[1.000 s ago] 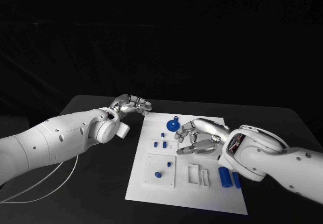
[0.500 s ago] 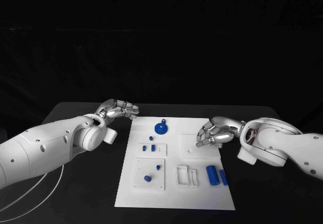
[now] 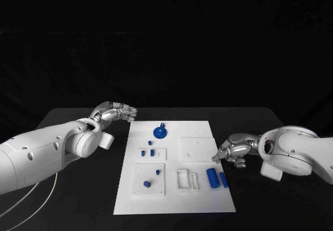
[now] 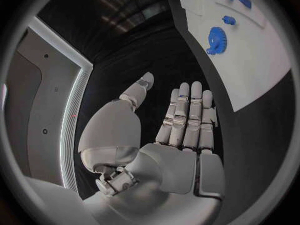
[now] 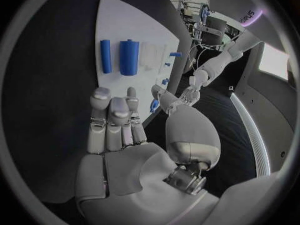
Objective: Assemble the parts on the task board
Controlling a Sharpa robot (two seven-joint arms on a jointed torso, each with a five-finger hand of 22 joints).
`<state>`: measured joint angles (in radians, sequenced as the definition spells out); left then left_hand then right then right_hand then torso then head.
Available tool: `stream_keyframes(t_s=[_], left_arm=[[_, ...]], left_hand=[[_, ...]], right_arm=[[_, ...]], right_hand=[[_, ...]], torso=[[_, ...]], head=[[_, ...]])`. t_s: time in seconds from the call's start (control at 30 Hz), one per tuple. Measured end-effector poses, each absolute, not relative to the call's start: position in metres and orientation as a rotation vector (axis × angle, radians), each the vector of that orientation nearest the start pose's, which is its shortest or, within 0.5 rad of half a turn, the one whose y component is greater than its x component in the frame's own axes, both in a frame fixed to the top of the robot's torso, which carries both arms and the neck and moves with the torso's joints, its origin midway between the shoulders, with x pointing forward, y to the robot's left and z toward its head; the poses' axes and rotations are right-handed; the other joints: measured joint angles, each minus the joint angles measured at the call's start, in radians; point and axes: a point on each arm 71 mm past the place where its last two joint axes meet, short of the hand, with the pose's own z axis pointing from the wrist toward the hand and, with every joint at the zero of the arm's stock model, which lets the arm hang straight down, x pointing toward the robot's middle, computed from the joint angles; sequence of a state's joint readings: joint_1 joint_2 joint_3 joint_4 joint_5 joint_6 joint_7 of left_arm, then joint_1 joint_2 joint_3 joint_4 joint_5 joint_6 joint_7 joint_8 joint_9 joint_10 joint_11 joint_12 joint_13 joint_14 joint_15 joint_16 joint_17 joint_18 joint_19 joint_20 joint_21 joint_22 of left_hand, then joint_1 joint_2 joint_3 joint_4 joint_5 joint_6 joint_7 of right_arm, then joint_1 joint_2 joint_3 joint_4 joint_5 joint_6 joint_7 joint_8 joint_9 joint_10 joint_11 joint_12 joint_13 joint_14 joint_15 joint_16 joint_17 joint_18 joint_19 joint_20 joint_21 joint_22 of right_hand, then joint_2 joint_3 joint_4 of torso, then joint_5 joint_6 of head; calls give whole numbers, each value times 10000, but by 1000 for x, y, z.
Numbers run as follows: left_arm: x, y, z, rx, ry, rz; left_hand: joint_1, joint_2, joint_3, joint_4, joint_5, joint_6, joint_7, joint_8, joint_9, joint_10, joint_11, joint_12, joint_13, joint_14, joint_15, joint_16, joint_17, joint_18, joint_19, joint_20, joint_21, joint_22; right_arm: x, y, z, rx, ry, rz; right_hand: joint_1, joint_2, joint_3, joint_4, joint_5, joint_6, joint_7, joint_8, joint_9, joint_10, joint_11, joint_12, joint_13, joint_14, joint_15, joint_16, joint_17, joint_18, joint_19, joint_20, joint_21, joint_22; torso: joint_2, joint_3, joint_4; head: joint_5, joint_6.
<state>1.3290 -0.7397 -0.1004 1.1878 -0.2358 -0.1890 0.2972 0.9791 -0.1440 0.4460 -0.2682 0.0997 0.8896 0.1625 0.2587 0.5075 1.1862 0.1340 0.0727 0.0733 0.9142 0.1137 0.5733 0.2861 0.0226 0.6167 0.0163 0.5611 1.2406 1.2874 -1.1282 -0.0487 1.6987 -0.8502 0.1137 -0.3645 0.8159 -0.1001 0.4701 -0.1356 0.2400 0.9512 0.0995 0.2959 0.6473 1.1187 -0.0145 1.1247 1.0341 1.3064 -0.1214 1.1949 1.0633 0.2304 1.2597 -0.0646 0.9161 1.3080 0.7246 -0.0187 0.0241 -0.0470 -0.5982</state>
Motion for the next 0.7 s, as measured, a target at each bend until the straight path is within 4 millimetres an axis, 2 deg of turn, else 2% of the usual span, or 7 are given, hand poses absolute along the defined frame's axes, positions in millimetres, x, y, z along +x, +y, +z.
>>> stream_keyframes(t_s=[0.2, 0.27, 0.5, 0.7], left_arm=[[555, 255, -150, -8422, 14879, -13256], [554, 256, -150, -8425, 14853, -13293], [554, 255, -150, -8435, 14817, -13377], [554, 254, -151, -8480, 14821, -13407]], left_hand=[[-259, -16, -248, -9, -77, 0, 0, 0, -19, 0, 0, 0, -2, 0, 0, -75, 106, 1, 0, 0, -75, 11], [-259, -16, -252, -5, -77, 0, 0, 0, -19, 0, 0, 0, -2, 0, 0, -75, 106, 0, 0, 0, -75, 11], [-371, -35, -304, -8, -77, 1, 0, 0, -31, 0, 0, 0, -1, 0, 0, -120, 139, 1, 0, 0, -116, 19], [-430, 25, -330, 18, -77, -34, -35, 0, -37, 0, 0, 0, -1, 0, 0, -120, 153, 0, 0, 0, -116, 19]], right_arm=[[435, -305, -178, 5121, 23176, 5393], [432, -305, -179, 5119, 23359, 5131], [424, -294, -181, 4459, 23798, 4679], [418, -284, -189, 3825, 24223, 4474]], right_hand=[[-226, 226, 29, 29, -134, 0, -32, 0, 73, 0, 0, 87, 201, 1, 1, 46, 97, -5, -39, -40, 92, -1], [-222, 223, 30, 30, -154, 0, -33, 0, 74, 0, 0, 87, 209, 0, 1, 53, 98, -55, -40, -40, 93, -1], [-446, 157, -95, 42, -196, 14, -48, -59, 85, -1, 0, 87, 285, 1, 1, 53, 158, -59, -40, -42, 152, -1], [-725, 100, -314, 52, -270, 16, -50, -141, 79, -2, 1, 87, 319, 1, 2, 112, 195, -61, -39, -42, 209, -2]], torso=[[-123, 27, -81], [-167, 31, -94], [-298, 31, -120], [-356, 20, -122]], head=[[-9, -152], [-32, -191], [-77, -321], [-86, -391]])
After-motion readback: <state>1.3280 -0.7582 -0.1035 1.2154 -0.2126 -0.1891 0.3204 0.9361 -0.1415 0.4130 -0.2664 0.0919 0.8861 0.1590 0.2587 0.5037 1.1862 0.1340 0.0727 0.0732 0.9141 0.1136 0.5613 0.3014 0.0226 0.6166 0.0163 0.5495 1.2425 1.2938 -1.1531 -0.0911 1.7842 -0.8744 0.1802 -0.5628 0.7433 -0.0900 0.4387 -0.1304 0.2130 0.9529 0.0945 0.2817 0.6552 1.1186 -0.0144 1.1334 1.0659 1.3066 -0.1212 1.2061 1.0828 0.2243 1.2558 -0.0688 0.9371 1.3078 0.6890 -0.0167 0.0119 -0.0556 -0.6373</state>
